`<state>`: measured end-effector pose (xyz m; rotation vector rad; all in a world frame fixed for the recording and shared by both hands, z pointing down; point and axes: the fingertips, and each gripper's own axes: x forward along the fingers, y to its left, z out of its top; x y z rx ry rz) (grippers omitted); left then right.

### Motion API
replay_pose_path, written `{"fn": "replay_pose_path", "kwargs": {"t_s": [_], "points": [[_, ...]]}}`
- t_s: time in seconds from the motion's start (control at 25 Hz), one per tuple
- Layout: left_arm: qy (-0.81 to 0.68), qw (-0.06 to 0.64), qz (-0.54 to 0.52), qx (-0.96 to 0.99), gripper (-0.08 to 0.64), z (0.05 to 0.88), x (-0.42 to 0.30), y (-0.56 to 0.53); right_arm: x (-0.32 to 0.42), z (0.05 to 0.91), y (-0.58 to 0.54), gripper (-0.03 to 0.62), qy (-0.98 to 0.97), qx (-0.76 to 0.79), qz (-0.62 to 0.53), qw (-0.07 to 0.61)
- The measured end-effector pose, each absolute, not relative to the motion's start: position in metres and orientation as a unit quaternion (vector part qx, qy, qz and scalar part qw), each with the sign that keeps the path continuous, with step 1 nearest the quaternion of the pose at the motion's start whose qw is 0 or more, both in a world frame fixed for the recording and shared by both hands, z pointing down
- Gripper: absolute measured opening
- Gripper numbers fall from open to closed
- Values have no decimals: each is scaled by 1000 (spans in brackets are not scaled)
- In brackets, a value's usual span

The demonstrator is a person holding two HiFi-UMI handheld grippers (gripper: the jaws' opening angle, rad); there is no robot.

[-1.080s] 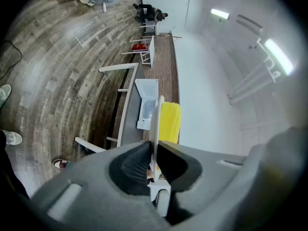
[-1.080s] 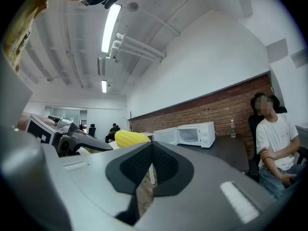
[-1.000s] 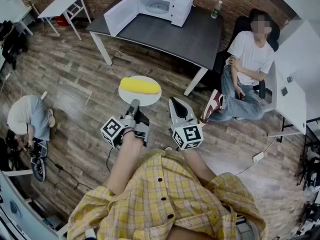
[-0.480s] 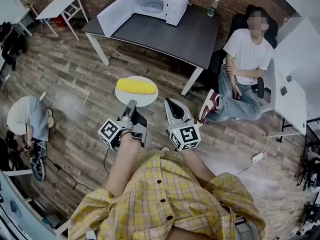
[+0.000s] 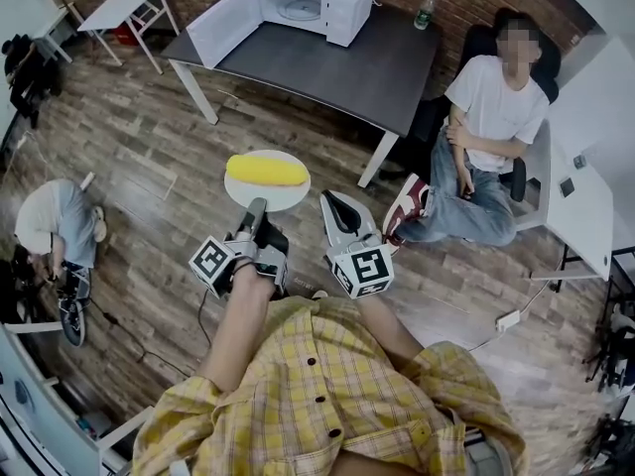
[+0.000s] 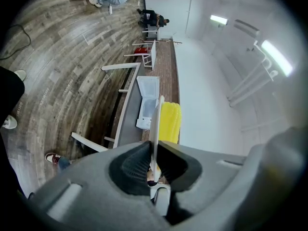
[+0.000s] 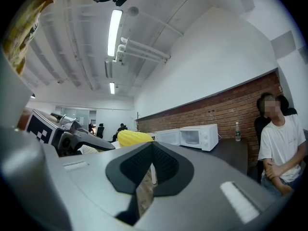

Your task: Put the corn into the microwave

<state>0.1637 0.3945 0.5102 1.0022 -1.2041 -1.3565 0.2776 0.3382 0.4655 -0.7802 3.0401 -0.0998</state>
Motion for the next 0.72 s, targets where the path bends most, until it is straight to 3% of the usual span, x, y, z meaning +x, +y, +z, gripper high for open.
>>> {"fn": "replay_pose_path", "kwargs": {"t_s": [0.44, 0.72], "points": [[-502, 521, -559, 405, 29, 527, 151, 362, 267, 481, 306, 3, 967, -251, -39, -10], [-501, 524, -551, 413, 31, 535, 105, 304, 223, 485, 249, 3, 965, -261, -28, -20]]}}
